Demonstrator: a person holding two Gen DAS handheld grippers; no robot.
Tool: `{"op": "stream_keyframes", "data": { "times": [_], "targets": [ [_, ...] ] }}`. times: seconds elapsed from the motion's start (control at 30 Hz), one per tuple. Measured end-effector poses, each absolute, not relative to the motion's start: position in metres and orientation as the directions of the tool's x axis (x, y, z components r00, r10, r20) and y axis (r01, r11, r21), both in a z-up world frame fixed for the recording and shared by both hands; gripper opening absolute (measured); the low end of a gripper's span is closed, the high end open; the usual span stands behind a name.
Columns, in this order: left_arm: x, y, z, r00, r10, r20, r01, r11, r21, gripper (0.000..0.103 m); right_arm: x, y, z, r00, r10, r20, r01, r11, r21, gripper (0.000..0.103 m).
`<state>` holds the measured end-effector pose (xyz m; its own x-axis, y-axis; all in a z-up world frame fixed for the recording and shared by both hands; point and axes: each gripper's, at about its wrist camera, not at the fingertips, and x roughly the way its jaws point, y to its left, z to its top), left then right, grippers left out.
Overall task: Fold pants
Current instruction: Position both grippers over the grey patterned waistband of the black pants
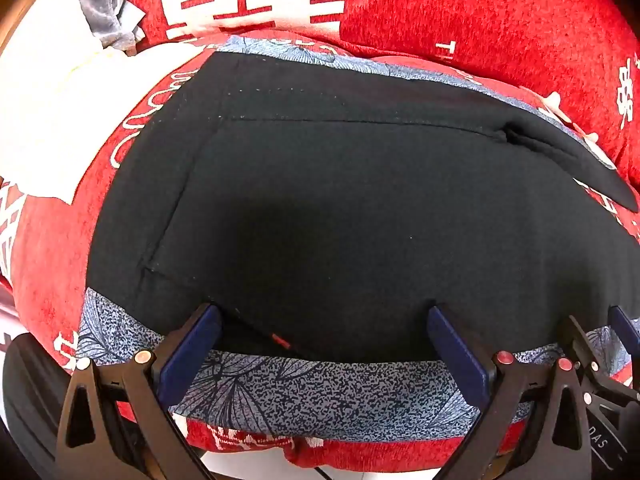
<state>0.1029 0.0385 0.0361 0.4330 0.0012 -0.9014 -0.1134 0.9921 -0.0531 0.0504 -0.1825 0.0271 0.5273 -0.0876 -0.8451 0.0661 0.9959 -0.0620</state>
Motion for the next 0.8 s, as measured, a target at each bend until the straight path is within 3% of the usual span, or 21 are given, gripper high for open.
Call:
{"op": "stream_keyframes", "data": {
  "times": [0.8],
  "targets": [
    [0.097,0.032,0.05,0.408,0.0,-0.913,-0.093,0.995,-0.042,0.103,0.054,-0.177,0.026,0.474,-0.1,-0.875,0.057,0.995,-0.083,0.103]
  ]
}}
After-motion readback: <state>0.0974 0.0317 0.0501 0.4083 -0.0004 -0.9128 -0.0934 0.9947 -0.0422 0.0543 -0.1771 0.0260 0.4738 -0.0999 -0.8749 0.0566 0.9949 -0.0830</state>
